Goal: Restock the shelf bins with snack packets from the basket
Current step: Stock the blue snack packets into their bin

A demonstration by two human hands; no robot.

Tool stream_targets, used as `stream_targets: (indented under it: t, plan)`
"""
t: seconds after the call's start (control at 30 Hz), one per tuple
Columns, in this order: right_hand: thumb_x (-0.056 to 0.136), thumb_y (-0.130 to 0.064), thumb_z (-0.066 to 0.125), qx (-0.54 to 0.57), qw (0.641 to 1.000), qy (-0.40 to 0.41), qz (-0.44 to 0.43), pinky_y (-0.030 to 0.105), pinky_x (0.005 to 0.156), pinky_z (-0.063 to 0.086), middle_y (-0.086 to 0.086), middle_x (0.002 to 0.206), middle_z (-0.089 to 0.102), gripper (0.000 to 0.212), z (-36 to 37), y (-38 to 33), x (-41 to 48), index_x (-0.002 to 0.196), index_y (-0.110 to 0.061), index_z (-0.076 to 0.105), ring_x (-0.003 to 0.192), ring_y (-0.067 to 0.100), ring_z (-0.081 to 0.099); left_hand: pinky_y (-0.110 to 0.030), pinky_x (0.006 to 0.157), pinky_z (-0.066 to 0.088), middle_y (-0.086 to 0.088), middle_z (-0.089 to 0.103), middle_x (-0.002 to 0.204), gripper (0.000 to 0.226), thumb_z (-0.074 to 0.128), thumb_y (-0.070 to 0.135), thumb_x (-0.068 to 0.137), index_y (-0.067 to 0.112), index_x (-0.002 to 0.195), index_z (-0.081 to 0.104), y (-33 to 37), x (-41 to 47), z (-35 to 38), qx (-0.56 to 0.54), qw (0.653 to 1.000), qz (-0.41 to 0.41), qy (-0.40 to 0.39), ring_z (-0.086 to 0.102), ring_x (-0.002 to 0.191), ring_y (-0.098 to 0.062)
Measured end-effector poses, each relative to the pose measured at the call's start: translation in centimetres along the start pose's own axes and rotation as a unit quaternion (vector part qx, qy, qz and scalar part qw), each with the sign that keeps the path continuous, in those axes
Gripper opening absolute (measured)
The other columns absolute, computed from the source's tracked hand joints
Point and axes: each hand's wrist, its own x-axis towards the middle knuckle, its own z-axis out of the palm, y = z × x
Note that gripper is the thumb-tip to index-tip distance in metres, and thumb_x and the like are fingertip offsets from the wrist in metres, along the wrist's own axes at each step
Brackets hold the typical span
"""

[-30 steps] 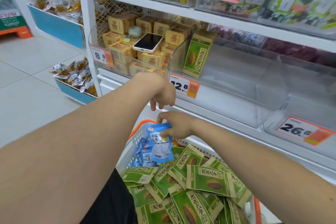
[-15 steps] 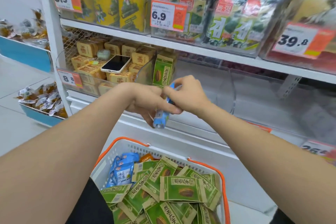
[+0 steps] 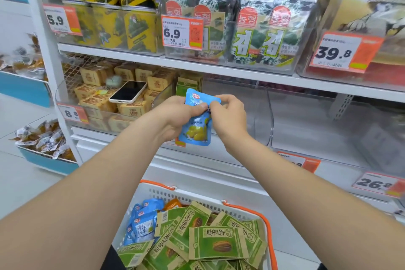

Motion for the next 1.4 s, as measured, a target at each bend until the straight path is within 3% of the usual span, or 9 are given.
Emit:
stream_targets:
  t: [0.2, 0.5, 0.63, 0.73, 0.87, 0.97, 1.17, 1.27, 1.4]
  plan:
    - [0.089, -0.013, 0.061, 0.013, 0.999, -0.04, 0.015, 0.023, 0.055, 0.043, -0.002, 0.077, 0.065, 0.009, -1.5, 0.0, 0.0, 0.092, -0.011, 0.069, 0.064, 0.011, 0.055, -0.03, 0.06, 0.062, -0.015, 0.079, 0.102, 0.023, 0.071, 0.009, 0.097, 0.001, 0.118, 0.073, -0.4, 0.0, -0.1, 0.017, 1.0, -0.002, 0.01, 0.077, 0.076, -0.02]
    - [0.088, -0.015, 0.059, -0.012, 0.998, -0.046, 0.05, 0.021, 0.05, 0.042, 0.002, 0.079, 0.066, 0.013, -2.2, 0.9, 0.5, 0.094, -0.01, 0.069, 0.065, 0.013, 0.058, -0.031, 0.056, 0.062, -0.013, 0.08, 0.096, 0.018, 0.076, 0.01, 0.094, 0.005, 0.111, 0.075, -0.7, -0.1, 1.4, 0.011, 1.0, 0.003, 0.024, 0.077, 0.071, -0.018]
    - [0.07, -0.05, 0.064, -0.088, 0.988, -0.086, 0.095, 0.032, 0.074, 0.059, 0.007, 0.103, 0.072, 0.047, -3.1, 0.4, 0.9, 0.102, -0.017, 0.07, 0.092, 0.024, 0.071, -0.031, 0.06, 0.06, -0.005, 0.081, 0.095, 0.019, 0.079, 0.02, 0.093, 0.014, 0.111, 0.077, -1.0, 0.5, 3.2, 0.001, 0.998, 0.003, 0.058, 0.077, 0.074, -0.017]
    - [0.08, -0.047, 0.062, -0.172, 0.977, -0.111, 0.052, 0.028, 0.063, 0.054, 0.007, 0.095, 0.073, 0.044, -5.6, 0.0, 0.2, 0.106, -0.012, 0.068, 0.088, 0.023, 0.072, -0.031, 0.063, 0.062, -0.008, 0.08, 0.103, 0.02, 0.071, 0.022, 0.1, 0.009, 0.113, 0.076, -1.4, 0.4, 5.3, 0.01, 0.999, 0.032, 0.022, 0.076, 0.081, -0.019]
    - [0.056, -0.048, 0.065, -0.171, 0.976, -0.118, 0.063, 0.037, 0.069, 0.063, 0.011, 0.104, 0.073, 0.074, -9.7, 0.0, 0.9, 0.117, -0.006, 0.059, 0.088, 0.025, 0.074, -0.038, 0.073, 0.065, -0.01, 0.078, 0.1, 0.033, 0.044, 0.03, 0.112, 0.011, 0.108, 0.072, -1.9, -0.2, 8.8, 0.106, 0.989, 0.099, -0.016, 0.076, 0.084, -0.023]
    - [0.08, -0.027, 0.071, -0.103, 0.985, -0.079, 0.112, 0.029, 0.06, 0.055, 0.009, 0.088, 0.078, 0.048, -14.0, -0.4, 1.9, 0.121, -0.004, 0.06, 0.07, 0.018, 0.074, -0.043, 0.079, 0.056, -0.007, 0.072, 0.09, 0.034, 0.043, 0.032, 0.106, 0.013, 0.095, 0.069, -2.5, -0.2, 11.7, 0.284, 0.94, 0.189, 0.006, 0.065, 0.083, -0.029]
    - [0.096, -0.022, 0.063, -0.005, 0.978, 0.043, 0.203, 0.028, 0.055, 0.045, 0.015, 0.092, 0.069, 0.015, -22.3, 2.8, 3.7, 0.103, -0.011, 0.057, 0.065, 0.027, 0.064, -0.04, 0.104, 0.032, -0.006, 0.04, 0.138, 0.05, 0.057, 0.016, 0.091, 0.022, 0.141, 0.052, -4.2, -0.9, 19.0, 0.471, 0.835, 0.283, 0.023, 0.036, 0.127, -0.031]
    - [0.096, -0.021, 0.064, -0.01, 0.974, 0.103, 0.203, 0.038, 0.069, 0.052, 0.012, 0.108, 0.063, 0.031, -24.6, 4.5, 5.3, 0.116, -0.009, 0.045, 0.086, 0.028, 0.065, -0.041, 0.098, 0.033, -0.004, 0.045, 0.131, 0.039, 0.054, 0.019, 0.09, 0.019, 0.129, 0.059, -4.6, 0.1, 22.0, 0.542, 0.761, 0.356, 0.018, 0.035, 0.125, -0.029]
    - [0.078, -0.017, 0.07, -0.091, 0.981, 0.114, 0.132, 0.045, 0.094, 0.056, 0.006, 0.121, 0.056, 0.072, -27.1, 6.3, 8.4, 0.138, -0.015, 0.03, 0.11, 0.03, 0.064, -0.042, 0.087, 0.042, -0.006, 0.062, 0.108, 0.023, 0.048, 0.026, 0.096, 0.016, 0.104, 0.068, -4.7, 2.2, 25.2, 0.577, 0.733, 0.359, 0.01, 0.05, 0.109, -0.032]
